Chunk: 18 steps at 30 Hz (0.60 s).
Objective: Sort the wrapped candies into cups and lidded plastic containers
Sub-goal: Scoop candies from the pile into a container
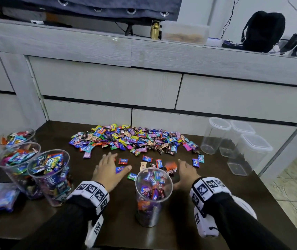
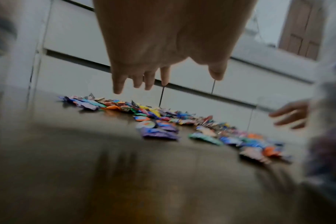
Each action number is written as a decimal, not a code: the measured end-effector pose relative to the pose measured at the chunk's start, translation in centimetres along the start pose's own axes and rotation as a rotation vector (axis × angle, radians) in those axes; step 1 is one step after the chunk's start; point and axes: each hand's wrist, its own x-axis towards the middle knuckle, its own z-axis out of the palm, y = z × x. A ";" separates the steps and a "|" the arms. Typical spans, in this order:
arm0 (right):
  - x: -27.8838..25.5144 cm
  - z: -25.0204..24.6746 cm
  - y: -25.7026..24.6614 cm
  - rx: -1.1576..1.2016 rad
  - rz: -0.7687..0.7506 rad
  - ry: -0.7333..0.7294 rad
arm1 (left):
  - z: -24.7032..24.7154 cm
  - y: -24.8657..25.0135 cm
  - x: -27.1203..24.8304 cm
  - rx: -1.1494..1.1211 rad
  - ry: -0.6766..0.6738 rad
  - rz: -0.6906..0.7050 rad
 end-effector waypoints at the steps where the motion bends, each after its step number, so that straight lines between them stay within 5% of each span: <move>1: 0.8 0.9 -0.1 -0.058 0.008 -0.014 | 0.2 -0.3 0.7 0.132 -0.049 -0.053; 9: 6.3 5.1 -1.0 -0.292 -0.106 -0.057 | 1.4 -3.0 6.4 0.632 -0.201 -0.114; 14: 9.1 5.0 -1.8 -0.334 -0.134 -0.037 | 1.2 -3.6 9.9 0.645 -0.174 -0.075; 18: 11.2 3.7 -2.5 -0.315 -0.061 0.011 | 1.0 -4.5 12.6 0.581 -0.136 -0.181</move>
